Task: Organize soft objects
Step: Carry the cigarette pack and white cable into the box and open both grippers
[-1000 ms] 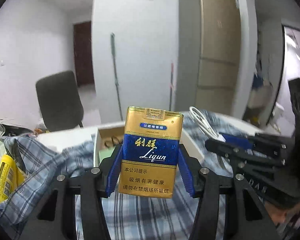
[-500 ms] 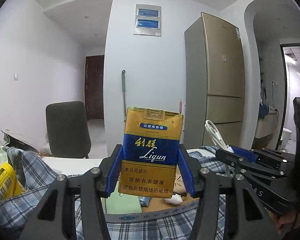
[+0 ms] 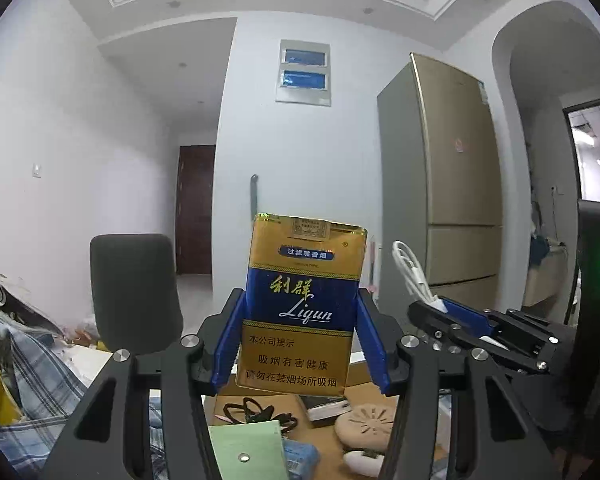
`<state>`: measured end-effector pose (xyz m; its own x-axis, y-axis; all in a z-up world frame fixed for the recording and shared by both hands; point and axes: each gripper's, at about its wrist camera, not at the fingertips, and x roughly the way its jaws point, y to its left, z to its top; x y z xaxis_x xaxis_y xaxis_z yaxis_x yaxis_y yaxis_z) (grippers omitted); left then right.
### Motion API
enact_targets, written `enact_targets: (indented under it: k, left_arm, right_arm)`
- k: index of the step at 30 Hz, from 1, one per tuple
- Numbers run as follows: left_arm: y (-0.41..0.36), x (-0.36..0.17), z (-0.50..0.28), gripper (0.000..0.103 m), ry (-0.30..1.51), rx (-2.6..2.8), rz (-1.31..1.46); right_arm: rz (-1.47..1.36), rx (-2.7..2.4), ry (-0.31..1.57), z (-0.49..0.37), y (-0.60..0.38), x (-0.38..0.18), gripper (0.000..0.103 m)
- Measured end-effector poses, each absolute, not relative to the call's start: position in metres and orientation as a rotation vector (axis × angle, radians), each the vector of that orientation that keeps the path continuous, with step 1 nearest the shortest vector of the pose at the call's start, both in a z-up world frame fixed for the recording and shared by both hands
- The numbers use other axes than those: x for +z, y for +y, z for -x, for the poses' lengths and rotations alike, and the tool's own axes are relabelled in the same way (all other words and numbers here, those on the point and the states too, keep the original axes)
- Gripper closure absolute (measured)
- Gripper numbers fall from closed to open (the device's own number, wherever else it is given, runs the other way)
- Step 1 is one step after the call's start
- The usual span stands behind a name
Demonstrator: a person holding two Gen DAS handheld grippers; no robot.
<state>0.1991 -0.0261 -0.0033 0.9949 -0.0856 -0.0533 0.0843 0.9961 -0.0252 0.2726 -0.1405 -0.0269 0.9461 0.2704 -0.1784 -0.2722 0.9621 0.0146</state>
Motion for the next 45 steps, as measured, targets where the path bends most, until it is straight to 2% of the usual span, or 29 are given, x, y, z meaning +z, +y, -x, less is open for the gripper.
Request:
enact_targets:
  k: [13,32,35,37,40,44,45]
  left_arm:
    - [-0.002,-0.048,-0.226,0.047,0.132,-0.039,0.118]
    - [-0.005,-0.046,-0.252,0.045,0.261,-0.041,0.116]
    - [-0.003,-0.045,-0.255,0.040,0.270,-0.028,0.115]
    - [-0.004,-0.044,-0.253,0.027,0.262,-0.030,0.113]
    - [-0.005,-0.043,-0.250,0.018,0.250,-0.031,0.106]
    - [-0.006,-0.041,-0.251,0.018,0.255,-0.030,0.108]
    - [-0.006,-0.041,-0.251,0.018,0.255,-0.026,0.112]
  right_arm:
    - [-0.007,0.296,0.235,-0.287,-0.142,-0.049,0.083]
    - [0.026,0.310,0.295,-0.306,-0.137,-0.054,0.083]
    - [0.027,0.310,0.296,-0.305,-0.137,-0.054,0.083]
    - [0.028,0.310,0.294,-0.305,-0.137,-0.054,0.083]
    - [0.028,0.308,0.295,-0.307,-0.137,-0.055,0.083]
    - [0.028,0.308,0.295,-0.307,-0.137,-0.055,0.078]
    - [0.028,0.308,0.295,-0.307,-0.138,-0.055,0.070]
